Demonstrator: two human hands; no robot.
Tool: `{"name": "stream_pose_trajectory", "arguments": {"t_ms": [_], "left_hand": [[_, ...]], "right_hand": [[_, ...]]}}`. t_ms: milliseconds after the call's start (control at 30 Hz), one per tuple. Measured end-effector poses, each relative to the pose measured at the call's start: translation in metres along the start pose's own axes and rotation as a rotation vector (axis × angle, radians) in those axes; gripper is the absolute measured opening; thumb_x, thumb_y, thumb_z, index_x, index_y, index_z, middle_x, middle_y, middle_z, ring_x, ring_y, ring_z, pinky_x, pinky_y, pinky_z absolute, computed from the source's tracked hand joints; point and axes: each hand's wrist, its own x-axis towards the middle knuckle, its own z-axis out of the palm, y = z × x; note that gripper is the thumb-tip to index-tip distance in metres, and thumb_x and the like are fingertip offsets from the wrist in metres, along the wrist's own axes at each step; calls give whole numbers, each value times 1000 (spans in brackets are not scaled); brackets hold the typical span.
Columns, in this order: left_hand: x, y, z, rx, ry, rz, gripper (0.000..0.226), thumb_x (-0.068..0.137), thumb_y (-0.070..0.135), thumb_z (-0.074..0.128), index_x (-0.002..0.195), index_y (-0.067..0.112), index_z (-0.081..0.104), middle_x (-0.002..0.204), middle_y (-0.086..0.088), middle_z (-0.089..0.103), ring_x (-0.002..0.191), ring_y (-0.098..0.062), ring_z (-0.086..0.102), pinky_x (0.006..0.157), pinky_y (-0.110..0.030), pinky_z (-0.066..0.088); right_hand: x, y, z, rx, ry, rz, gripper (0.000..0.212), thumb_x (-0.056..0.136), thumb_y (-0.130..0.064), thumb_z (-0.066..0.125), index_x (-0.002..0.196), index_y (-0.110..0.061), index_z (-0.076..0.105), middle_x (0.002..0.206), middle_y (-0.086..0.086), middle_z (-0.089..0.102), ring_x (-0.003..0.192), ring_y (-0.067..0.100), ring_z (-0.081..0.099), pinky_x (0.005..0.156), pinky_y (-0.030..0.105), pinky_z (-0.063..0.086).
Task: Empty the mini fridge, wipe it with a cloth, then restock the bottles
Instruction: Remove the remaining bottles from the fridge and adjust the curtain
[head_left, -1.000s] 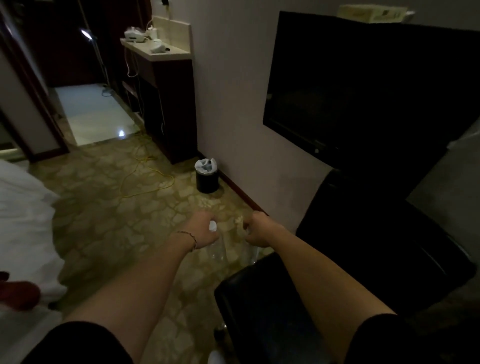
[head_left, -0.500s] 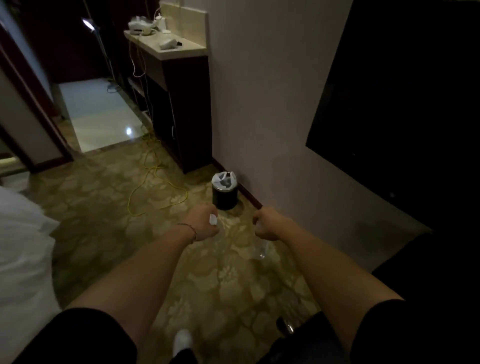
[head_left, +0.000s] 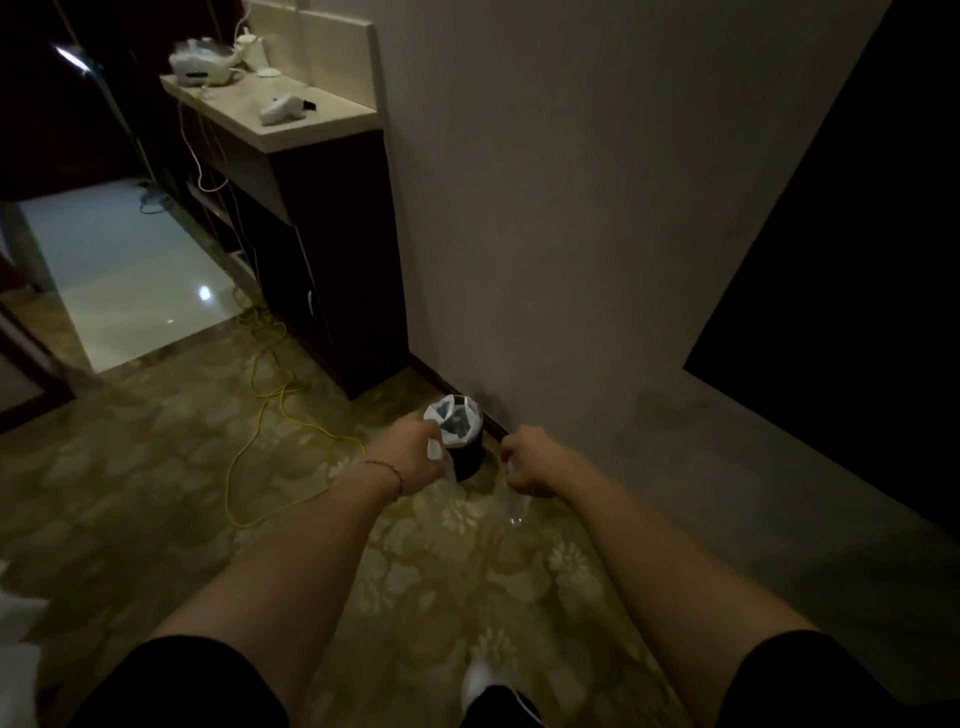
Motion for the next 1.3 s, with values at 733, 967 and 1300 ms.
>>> {"name": "stream_pose_trajectory", "arguments": {"t_ms": [733, 967, 1300], "left_hand": [[387, -125, 43, -87, -228, -128, 39, 82, 20, 72, 118, 19, 59, 124, 2, 49, 103, -17, 55, 88, -30, 54], [472, -184, 136, -99, -270, -149, 39, 84, 19, 69, 121, 18, 56, 124, -2, 45, 103, -21, 54, 89, -32, 53], [558, -277, 342, -120, -278, -160, 43, 88, 13, 63, 129, 18, 53, 130, -4, 49, 112, -23, 54, 94, -34, 50]], "right_hand": [[408, 36, -81, 52, -129, 67, 28, 93, -18, 62, 121, -18, 61, 123, 5, 44, 108, 27, 55, 88, 34, 50], [519, 65, -9, 85, -162, 127, 41, 93, -16, 63, 132, -19, 54, 134, 5, 40, 114, 28, 53, 98, 39, 49], [670, 131, 168, 84, -190, 100, 51, 95, -21, 61, 143, -19, 45, 148, 6, 37, 122, 29, 52, 100, 40, 49]]}}
